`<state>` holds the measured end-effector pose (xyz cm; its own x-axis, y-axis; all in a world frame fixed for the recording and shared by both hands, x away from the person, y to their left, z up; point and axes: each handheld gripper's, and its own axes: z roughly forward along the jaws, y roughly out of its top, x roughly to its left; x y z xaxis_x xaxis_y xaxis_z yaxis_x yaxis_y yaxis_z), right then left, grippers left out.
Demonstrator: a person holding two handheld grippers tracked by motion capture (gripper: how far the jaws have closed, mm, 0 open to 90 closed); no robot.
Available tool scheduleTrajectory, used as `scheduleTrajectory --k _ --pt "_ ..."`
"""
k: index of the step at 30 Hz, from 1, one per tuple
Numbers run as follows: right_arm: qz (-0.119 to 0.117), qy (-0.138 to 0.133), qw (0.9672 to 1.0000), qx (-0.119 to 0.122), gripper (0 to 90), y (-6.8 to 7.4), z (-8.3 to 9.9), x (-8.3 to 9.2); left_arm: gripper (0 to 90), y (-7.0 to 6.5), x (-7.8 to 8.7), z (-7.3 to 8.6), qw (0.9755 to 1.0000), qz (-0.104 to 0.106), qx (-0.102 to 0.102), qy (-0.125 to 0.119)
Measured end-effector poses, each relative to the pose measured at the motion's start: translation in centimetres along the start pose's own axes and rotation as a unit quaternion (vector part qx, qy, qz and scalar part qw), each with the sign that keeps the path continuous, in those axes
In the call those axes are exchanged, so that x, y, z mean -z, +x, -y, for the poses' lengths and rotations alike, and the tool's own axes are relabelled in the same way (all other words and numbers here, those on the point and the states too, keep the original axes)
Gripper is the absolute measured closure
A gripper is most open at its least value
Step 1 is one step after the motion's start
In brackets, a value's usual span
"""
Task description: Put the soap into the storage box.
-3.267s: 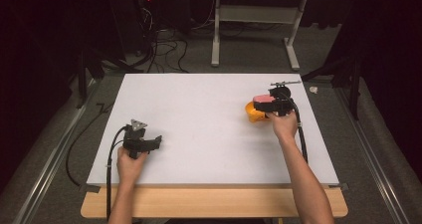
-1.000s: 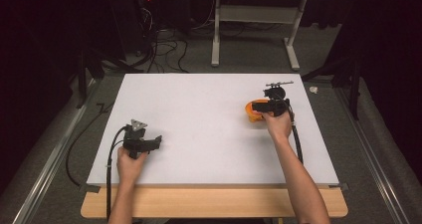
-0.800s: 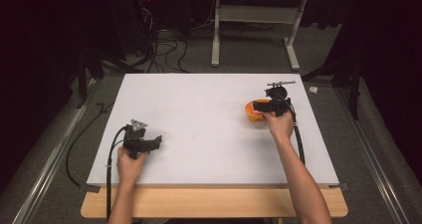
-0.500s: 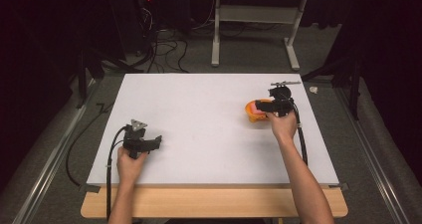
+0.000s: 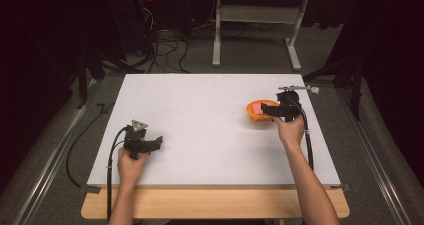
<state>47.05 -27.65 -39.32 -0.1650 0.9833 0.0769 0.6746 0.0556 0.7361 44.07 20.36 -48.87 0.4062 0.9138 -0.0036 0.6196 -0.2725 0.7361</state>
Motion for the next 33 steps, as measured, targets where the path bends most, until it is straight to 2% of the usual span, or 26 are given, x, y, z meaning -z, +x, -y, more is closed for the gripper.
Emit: scheduleTrajectory --k 18,33 --pt "-0.006 -0.022 0.9997 0.004 22.7 -0.6 0.9 2.2 19.3 0.0 0.0 0.0 1.0000 0.000 0.000 0.000" --pt "-0.011 -0.037 0.9992 -0.005 22.9 -1.6 2.1 3.7 19.3 0.0 0.0 0.0 1.0000 0.000 0.000 0.000"
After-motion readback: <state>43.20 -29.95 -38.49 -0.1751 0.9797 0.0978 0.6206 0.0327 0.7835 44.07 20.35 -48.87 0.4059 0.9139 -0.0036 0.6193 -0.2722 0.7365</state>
